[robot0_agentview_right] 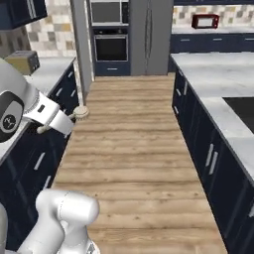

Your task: Locate and retrieve the dish brush and dish brush from the cabinet. Place them next to the sink.

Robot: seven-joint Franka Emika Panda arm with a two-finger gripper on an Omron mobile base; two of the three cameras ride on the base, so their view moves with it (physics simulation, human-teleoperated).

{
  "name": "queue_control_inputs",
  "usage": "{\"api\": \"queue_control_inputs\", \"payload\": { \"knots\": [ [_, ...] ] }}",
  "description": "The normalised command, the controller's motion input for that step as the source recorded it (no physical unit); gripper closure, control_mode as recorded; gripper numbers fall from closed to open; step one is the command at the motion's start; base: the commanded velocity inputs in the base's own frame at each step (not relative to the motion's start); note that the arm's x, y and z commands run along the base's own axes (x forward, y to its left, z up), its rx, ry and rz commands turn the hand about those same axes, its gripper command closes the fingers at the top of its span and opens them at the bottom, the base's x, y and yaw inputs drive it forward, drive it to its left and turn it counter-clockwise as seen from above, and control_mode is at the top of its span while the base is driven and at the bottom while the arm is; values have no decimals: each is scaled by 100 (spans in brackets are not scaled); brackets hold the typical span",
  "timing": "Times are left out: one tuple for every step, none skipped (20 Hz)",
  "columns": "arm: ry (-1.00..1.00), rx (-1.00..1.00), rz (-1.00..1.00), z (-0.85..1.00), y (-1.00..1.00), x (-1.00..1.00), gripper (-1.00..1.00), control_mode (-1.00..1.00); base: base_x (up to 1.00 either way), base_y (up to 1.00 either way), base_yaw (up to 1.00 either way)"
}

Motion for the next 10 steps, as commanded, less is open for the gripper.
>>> {"api": "queue_control_inputs", "payload": {
  "knots": [
    [0,0,0,0,0,0,100,100,0,0,-49],
    [0,0,0,0,0,0,100,100,0,0,-49],
    [0,0,0,0,0,0,100,100,0,0,-49],
    [0,0,0,0,0,0,100,100,0,0,-49],
    [0,0,0,0,0,0,100,100,0,0,-48],
    [0,0,0,0,0,0,100,100,0,0,-48],
    [0,0,0,0,0,0,100,100,0,0,-48],
    [0,0,0,0,0,0,100,100,0,0,-48],
    [0,0,0,0,0,0,100,100,0,0,-48],
    [0,0,0,0,0,0,100,100,0,0,-48]
  ]
}}
